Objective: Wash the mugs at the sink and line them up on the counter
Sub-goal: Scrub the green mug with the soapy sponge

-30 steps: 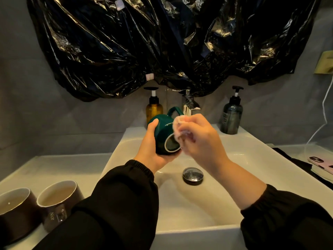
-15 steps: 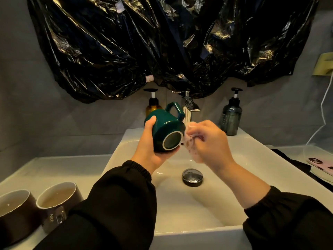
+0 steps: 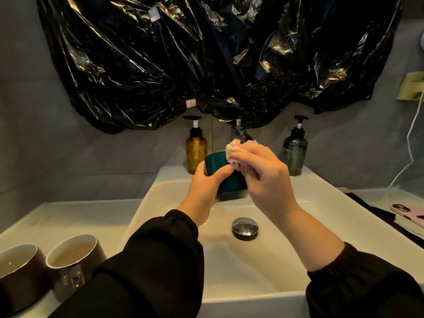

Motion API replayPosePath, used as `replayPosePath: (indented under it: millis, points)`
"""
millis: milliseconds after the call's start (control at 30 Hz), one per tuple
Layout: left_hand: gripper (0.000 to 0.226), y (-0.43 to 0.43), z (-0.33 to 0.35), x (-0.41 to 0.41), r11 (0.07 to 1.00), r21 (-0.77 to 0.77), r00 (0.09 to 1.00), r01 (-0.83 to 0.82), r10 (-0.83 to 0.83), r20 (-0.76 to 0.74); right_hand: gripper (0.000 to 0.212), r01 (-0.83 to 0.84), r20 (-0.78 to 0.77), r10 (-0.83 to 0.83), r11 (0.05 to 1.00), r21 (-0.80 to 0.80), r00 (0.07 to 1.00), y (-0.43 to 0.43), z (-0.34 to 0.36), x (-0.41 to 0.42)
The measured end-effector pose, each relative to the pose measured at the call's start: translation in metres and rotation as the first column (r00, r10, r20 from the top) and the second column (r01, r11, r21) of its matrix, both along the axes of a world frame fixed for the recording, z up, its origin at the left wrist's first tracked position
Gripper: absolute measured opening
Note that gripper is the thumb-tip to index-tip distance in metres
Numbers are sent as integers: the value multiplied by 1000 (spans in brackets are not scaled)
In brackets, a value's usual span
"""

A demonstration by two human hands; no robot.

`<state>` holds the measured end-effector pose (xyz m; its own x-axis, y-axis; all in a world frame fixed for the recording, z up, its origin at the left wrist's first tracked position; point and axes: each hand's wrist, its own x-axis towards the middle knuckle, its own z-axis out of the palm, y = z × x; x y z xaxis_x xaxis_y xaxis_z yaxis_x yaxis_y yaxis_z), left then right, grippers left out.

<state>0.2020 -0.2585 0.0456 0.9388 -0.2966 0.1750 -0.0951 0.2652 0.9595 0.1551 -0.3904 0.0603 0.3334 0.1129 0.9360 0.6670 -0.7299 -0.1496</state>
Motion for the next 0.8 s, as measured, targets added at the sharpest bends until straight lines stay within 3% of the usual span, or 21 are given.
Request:
replayPosePath:
  millis: [200,333,433,533,600,700,800]
  points:
    - [55,-2,-2,-1,1000,31,1000,2,-3,31,25,154,-37,-151,984,90,988,1,-1,2]
    - [51,-1,-3,-2,991,131,993,-3,-13,121,25,-11,-81,13,1000,22,997,-7,5,1]
    - [53,1,-3,-2,984,180,990,8,-33,137,29,-85,-273,128,983,162,953,-14,13,3]
    - [55,1,-4,-2,975,215,991,63,-87,106,20,34,-568,288,872,488,771,-31,22,5]
    - [44,2,-3,-6,976,149,985,162,-168,29,19,37,-581,509,732,681,635,-47,24,7]
    - [47,4,-2,-10,953,-35,944,302,-304,-130,26,-58,-580,628,703,709,519,-67,20,12]
    - [56,8,-2,-9,935,-129,907,331,-353,-231,34,-239,-593,743,665,707,312,-74,16,13]
